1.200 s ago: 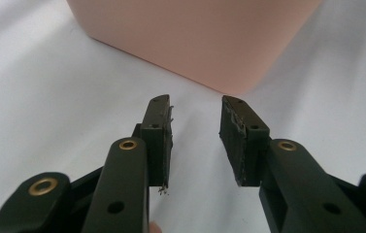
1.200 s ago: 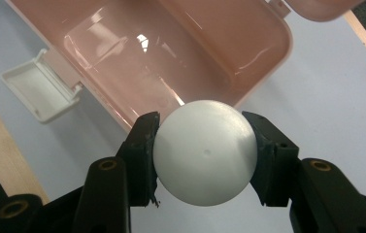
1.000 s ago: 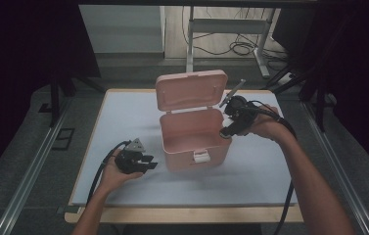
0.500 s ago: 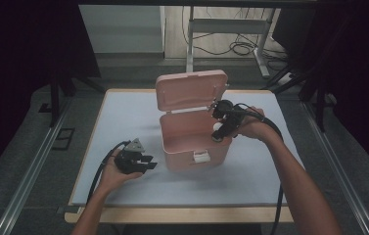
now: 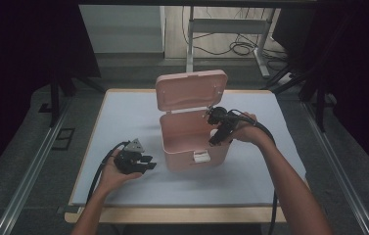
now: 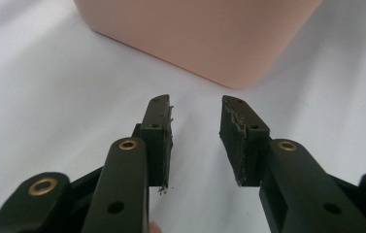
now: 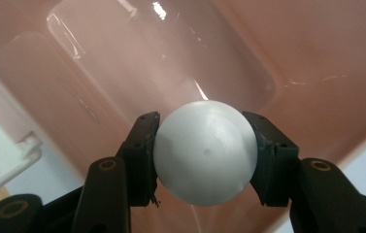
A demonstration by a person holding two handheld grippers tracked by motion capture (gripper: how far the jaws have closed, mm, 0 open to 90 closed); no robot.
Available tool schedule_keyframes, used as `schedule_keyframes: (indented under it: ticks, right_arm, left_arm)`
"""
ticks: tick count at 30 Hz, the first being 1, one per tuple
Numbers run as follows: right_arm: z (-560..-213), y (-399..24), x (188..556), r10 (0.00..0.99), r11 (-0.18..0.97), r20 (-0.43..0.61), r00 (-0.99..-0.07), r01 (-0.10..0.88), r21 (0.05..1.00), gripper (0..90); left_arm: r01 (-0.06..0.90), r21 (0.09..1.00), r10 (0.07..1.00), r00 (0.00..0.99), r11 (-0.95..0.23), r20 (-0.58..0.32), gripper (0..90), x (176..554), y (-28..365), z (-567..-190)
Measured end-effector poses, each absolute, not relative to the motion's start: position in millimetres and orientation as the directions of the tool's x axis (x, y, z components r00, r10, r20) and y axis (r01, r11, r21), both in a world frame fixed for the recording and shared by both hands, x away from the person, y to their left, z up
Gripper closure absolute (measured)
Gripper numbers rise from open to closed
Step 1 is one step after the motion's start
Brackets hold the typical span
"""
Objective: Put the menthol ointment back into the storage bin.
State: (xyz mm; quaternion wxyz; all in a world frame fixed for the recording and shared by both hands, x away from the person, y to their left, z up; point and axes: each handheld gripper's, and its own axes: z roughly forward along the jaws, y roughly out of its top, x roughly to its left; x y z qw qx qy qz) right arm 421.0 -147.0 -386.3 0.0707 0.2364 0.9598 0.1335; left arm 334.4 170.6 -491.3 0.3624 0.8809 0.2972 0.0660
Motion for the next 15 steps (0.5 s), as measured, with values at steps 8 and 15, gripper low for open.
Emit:
schedule_keyframes:
  ticks: [8,15]
  right_arm:
    - [-394,-146,423,0.470,0.856,-0.069,-0.880,0.435,0.281,50.7]
    - [-398,-145,423,0.465,0.861,-0.071,-0.882,0.433,0.267,50.7]
  left_arm:
    - [0.477,0.675,0.571,0.815,-0.563,-0.099,64.3,335,171,-492]
    - [0.480,0.673,0.574,0.813,-0.562,-0.101,64.3,334,171,-492]
